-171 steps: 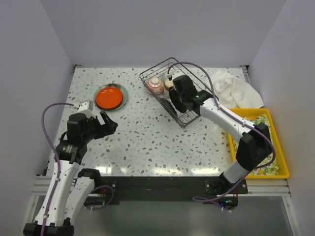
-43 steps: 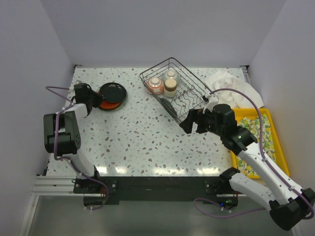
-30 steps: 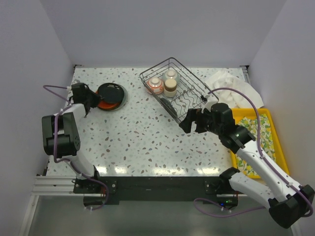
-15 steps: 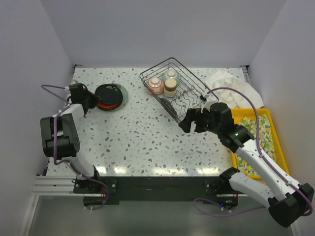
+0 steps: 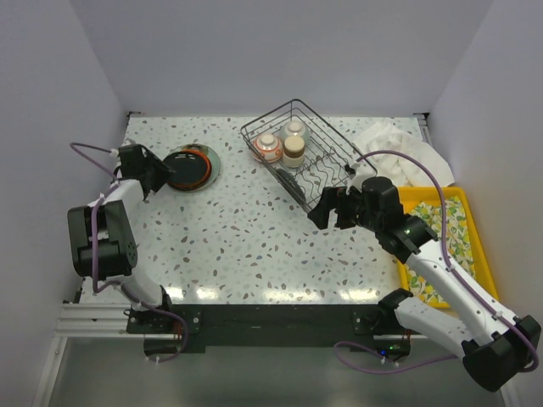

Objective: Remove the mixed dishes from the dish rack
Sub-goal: Place the plate at the center of the board.

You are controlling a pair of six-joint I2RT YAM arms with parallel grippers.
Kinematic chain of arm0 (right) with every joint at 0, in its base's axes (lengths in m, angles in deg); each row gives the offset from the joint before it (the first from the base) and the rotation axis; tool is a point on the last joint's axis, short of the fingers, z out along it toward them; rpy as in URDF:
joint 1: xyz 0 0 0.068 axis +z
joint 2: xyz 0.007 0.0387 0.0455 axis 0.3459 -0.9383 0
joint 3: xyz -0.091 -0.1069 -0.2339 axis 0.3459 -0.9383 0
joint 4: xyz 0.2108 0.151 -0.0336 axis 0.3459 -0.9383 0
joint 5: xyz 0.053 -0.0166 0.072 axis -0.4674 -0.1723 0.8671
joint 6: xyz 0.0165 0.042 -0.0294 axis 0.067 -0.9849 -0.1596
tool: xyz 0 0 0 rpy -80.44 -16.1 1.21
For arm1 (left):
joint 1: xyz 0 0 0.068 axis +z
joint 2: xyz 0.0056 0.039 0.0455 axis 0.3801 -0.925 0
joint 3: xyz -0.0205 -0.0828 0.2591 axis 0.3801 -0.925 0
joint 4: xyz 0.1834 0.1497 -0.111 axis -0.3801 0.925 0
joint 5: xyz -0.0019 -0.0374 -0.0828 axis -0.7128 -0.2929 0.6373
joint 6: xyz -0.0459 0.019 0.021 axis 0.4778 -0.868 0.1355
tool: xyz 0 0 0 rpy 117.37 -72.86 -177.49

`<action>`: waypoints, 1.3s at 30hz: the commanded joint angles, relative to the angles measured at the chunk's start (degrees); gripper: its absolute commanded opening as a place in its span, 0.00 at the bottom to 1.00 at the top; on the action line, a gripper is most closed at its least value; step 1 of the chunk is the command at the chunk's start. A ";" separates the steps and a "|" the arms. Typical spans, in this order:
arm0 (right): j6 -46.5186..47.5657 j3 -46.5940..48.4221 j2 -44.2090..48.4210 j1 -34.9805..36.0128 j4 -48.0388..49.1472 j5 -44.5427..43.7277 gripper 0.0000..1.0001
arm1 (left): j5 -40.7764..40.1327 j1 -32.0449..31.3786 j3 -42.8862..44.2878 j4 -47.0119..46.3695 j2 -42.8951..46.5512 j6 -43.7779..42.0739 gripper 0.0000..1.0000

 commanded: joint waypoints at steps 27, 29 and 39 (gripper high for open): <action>10.25 10.54 -12.30 0.10 2.33 -5.36 0.98 | -6.45 -18.99 -10.18 14.25 29.05 -17.15 0.94; 11.47 11.86 -15.62 0.28 2.69 -5.80 0.98 | -6.54 -21.89 -11.86 14.95 32.14 -16.53 0.94; 16.14 22.05 -29.60 3.88 2.34 -12.73 0.92 | -4.79 -24.62 -21.79 17.68 54.19 -14.16 0.94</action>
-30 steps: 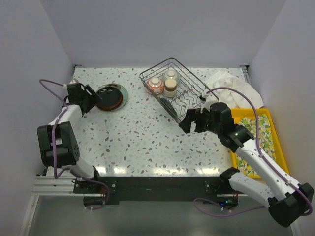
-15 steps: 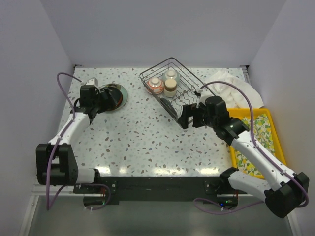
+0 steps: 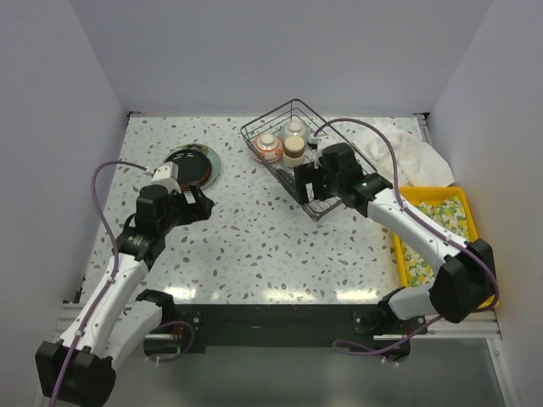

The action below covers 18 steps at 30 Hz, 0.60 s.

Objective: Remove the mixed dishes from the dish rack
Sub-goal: Place the plate at the center of the board, then pick up the plate from the dish rack.

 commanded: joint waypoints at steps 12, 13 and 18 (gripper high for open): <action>8.43 14.43 -15.21 5.45 -0.03 -11.49 0.73 | 2.90 -0.27 -12.01 -2.79 20.25 3.19 0.93; 9.04 14.96 -15.65 5.63 -0.12 -12.36 0.72 | 2.90 -0.36 -12.01 -2.88 20.52 3.19 0.93; 10.71 17.60 -18.90 6.60 -0.64 -16.50 0.59 | 2.73 -0.27 -12.36 -3.58 21.14 2.83 0.93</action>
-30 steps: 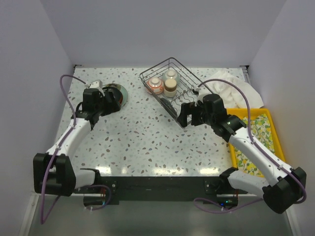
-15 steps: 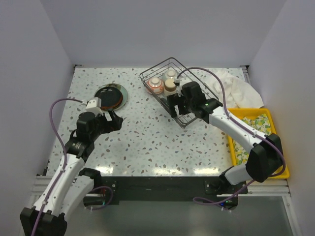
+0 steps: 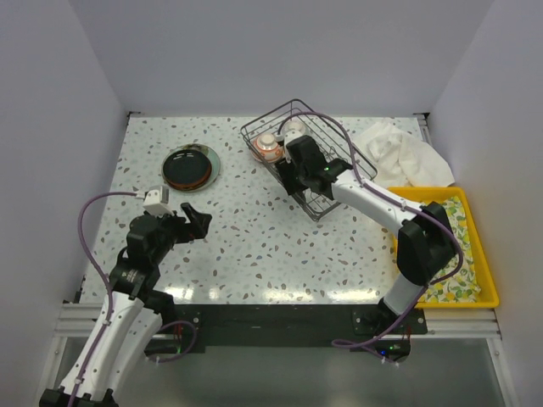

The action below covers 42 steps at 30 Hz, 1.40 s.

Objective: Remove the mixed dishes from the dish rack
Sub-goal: Pick up the plate from the dish rack.

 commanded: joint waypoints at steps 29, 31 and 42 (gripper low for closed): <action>11.04 13.40 -4.46 8.36 -4.98 -22.62 0.00 | 0.56 -0.21 -1.09 -4.36 1.67 0.01 0.92; 11.39 13.94 -3.76 8.63 -5.51 -23.06 0.00 | 0.56 -0.21 -1.09 -4.27 1.67 0.01 0.92; 13.41 16.22 -0.51 9.51 -7.61 -25.35 0.00 | 1.09 -0.21 -0.83 -4.53 0.44 0.19 0.92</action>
